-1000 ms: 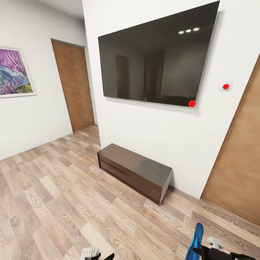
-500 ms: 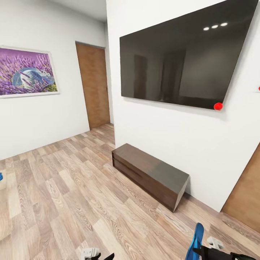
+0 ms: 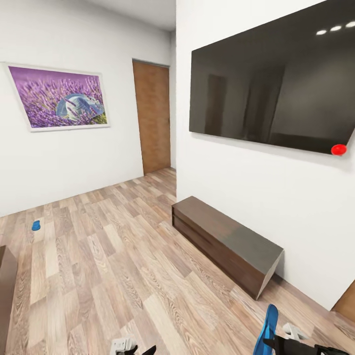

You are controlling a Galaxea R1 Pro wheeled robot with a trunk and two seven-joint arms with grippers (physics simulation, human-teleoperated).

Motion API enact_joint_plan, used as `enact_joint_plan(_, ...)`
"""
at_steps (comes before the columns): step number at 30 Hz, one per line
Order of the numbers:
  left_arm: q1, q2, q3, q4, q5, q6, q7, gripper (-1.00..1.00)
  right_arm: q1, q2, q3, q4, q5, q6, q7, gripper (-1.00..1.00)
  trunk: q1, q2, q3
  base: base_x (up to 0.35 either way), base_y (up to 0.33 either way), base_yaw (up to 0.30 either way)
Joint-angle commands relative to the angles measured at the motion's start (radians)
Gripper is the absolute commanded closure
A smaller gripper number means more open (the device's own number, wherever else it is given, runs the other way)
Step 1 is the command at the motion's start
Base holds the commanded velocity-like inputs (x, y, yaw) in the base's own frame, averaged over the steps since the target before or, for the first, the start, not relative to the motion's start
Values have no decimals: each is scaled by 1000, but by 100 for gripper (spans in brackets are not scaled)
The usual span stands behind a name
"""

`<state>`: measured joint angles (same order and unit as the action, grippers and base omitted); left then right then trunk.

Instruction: In the bedroom, move the book from the bed onto either nightstand, and place the two sandals side by side next to the bed.

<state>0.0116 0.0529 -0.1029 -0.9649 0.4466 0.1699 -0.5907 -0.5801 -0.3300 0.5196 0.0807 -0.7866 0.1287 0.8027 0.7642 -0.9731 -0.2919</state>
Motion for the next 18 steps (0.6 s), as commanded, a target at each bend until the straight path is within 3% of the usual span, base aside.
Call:
enact_joint_plan(1,0,1,-1,-2,11,10,0,-100,-1,0,3,2,-13,9,7,100,0,-1,-1,0,0,293)
enact_joint_plan(18,1,1,-1,-2,11,10,0,-100,-1,0,4,2,-13,9,7,100,0,-1,-1,49,-43,293)
